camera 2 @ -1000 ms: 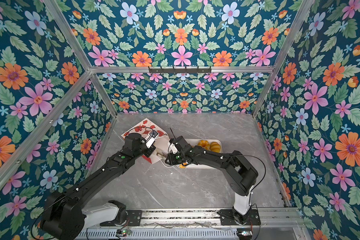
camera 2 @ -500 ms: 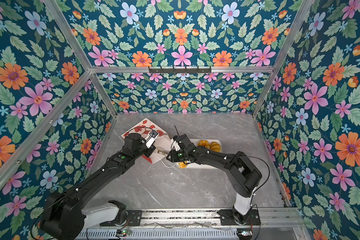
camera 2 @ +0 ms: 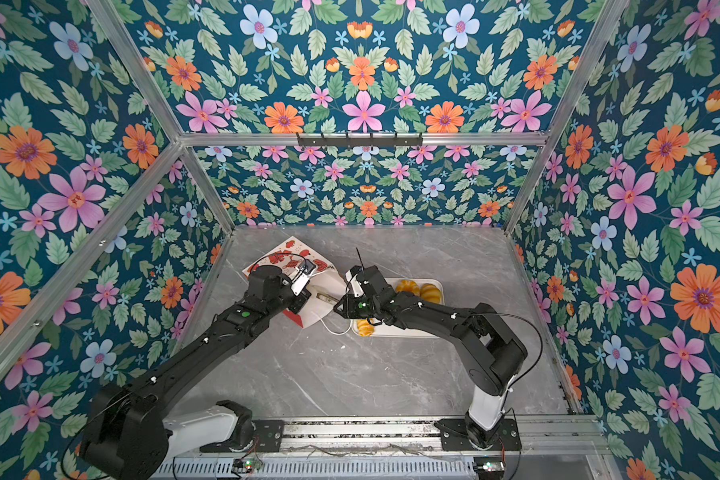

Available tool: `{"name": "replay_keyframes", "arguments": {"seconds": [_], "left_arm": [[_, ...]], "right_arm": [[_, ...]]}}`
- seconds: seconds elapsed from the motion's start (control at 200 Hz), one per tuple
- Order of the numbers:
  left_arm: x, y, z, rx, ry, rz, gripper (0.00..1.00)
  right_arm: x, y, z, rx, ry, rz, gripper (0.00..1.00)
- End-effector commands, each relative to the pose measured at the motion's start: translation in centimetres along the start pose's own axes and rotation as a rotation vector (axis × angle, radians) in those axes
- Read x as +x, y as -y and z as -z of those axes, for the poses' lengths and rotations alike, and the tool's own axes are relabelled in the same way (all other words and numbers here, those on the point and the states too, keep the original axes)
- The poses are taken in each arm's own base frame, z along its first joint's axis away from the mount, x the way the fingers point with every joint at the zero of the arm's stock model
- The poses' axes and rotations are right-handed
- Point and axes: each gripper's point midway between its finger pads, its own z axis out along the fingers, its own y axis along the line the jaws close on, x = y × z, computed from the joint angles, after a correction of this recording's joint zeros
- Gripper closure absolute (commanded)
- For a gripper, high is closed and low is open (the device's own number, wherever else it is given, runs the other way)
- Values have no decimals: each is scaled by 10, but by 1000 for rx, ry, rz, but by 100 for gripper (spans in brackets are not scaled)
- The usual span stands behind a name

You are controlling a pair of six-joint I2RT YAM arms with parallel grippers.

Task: Take the fake bread out of the paper bag
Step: 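Close the right tongs on the remaining pastry inside the bag, then pull the sesame ring bun out of the bag with the right tongs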

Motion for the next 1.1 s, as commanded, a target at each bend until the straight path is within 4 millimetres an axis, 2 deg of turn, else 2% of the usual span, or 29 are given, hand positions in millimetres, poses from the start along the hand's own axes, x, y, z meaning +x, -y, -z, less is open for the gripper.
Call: {"name": "replay_keyframes", "arguments": {"seconds": [0.0,0.41,0.925,1.095], "left_arm": [[-7,-2,1,-1,24,6,100],[-5,-1,0,2,14,8,100],[-5,0,-2,7,18,9,100],[-5,-1,-1,4,18,8,100]], "right_arm": [[-14,-9,-1,-37,53,6,70],[-20,-12,-16,-91,21,-16,68],[-13,-11,-35,-135,-33,-56,68],[-11,-6,-38,-126,-38,-60,79]]}}
